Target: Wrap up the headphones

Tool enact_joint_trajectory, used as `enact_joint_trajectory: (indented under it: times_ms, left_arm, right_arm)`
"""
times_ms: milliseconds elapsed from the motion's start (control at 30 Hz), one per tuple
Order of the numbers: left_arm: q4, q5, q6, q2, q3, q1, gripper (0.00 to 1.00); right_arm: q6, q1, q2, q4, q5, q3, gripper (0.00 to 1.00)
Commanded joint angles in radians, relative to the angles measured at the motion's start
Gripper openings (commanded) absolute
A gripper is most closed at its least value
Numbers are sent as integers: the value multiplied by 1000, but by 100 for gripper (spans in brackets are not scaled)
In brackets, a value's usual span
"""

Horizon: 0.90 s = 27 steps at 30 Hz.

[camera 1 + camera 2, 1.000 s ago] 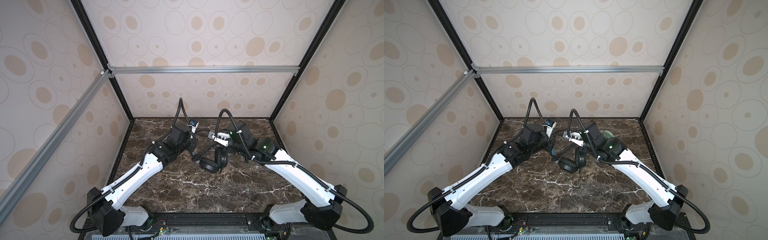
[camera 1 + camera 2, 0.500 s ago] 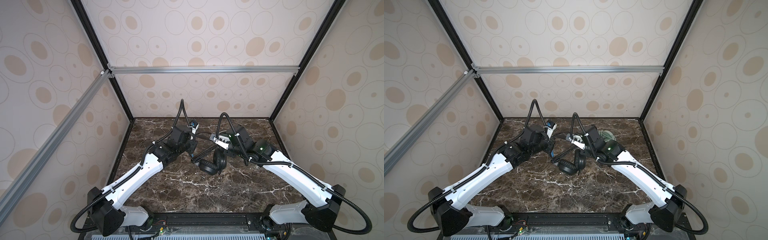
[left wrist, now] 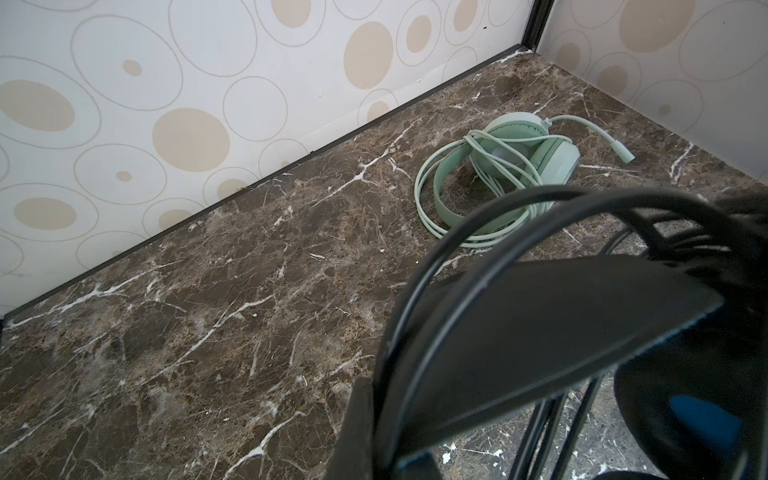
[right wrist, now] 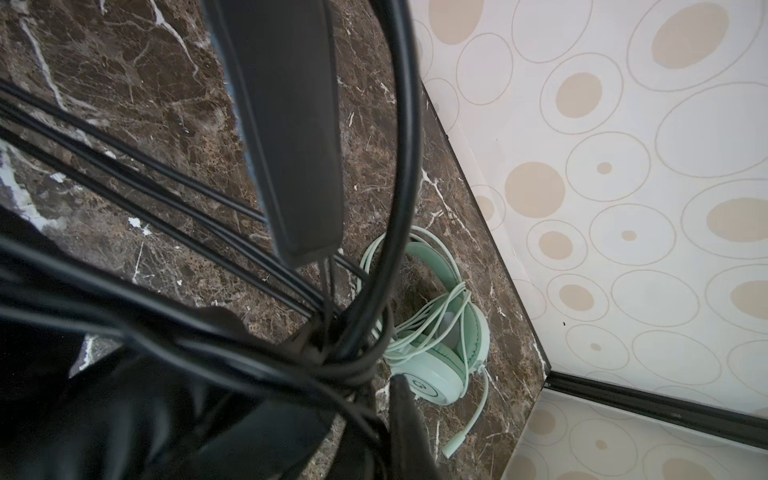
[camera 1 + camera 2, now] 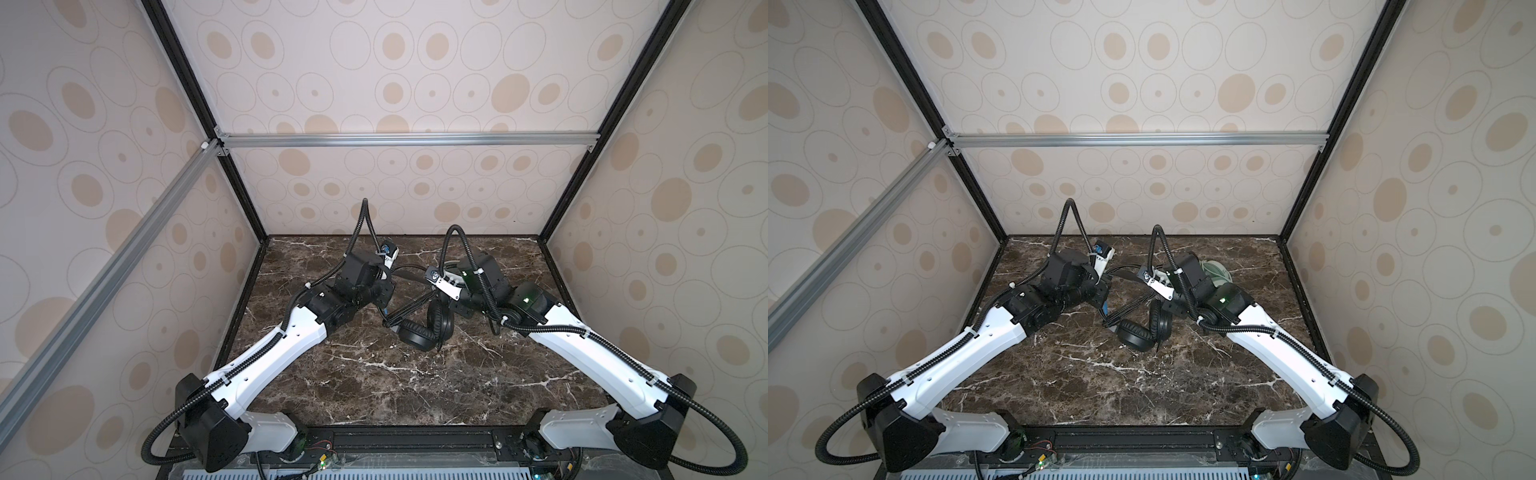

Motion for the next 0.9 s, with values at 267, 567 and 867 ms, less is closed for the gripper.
enact_joint_trajectory:
  times_ms: [267, 567, 867]
  left_arm:
    - [-9, 14, 5, -15, 33, 3, 0]
    - [-61, -16, 4, 33, 78, 2, 0]
    - [-102, -15, -3, 47, 94, 2, 0]
  right_arm:
    - [58, -31, -4, 22, -6, -38, 22]
    - [72, -32, -26, 44, -26, -80, 35]
    - [97, -53, -56, 78, -52, -138, 56]
